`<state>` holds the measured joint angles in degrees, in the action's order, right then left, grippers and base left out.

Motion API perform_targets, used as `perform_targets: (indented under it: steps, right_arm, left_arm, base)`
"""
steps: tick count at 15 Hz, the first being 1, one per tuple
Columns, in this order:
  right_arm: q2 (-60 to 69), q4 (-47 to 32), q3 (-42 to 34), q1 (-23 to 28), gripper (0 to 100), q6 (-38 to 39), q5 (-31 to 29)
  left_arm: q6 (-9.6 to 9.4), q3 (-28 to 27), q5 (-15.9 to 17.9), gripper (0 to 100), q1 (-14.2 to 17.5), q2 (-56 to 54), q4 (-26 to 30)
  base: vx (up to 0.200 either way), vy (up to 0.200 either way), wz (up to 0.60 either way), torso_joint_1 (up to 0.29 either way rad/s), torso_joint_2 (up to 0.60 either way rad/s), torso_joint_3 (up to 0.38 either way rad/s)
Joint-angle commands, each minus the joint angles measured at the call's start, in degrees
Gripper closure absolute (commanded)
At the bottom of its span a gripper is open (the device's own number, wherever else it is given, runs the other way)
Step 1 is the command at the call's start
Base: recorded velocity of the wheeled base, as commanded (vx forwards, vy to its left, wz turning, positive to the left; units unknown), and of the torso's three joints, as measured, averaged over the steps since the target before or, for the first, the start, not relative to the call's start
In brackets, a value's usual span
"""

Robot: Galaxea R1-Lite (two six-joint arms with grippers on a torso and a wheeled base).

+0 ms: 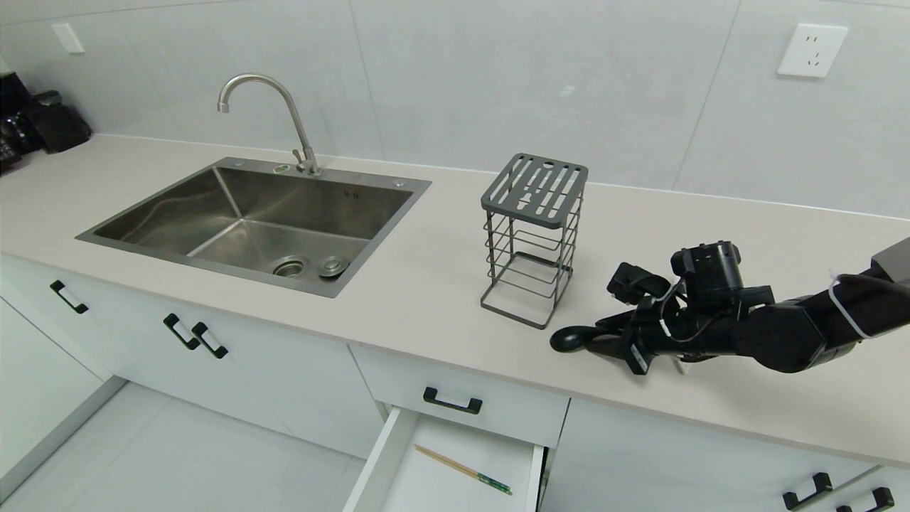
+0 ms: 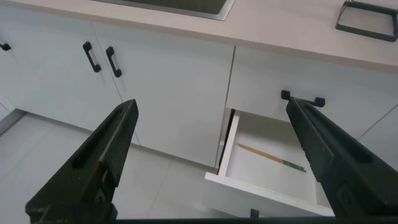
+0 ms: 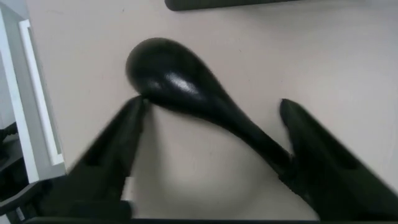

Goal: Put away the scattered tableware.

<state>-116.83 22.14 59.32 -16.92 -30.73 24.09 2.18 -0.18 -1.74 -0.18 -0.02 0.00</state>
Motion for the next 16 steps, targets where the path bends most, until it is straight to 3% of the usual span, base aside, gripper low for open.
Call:
perform_targets:
  steps: [1,9,13,16]
  right_arm:
    - [0.12,-0.25,-0.43,-0.04,100,-0.29,-0.01]
    - [7.76,0.54,-5.00,-0.48,100,-2.49,-0.01]
    - [14.97,5.37,-14.76,-2.94,100,-2.40,-0.45]
    - [16.90,5.99,-16.87,-5.32,100,-2.40,-0.97]
  left_arm:
    - [0.02,0.01,-0.01,0,0.01,0.02,0.00]
    - [0.02,0.01,-0.01,0,0.01,0.02,0.00]
    - [0.02,0.01,-0.01,0,0.01,0.02,0.00]
    - [0.02,0.01,-0.01,0,0.01,0.02,0.00]
  base:
    - [0.000,0.000,0.00,0.000,0.00,0.000]
    - [0.000,0.000,0.00,0.000,0.00,0.000]
    - [0.000,0.000,0.00,0.000,0.00,0.000]
    - [0.000,0.000,0.00,0.000,0.00,0.000]
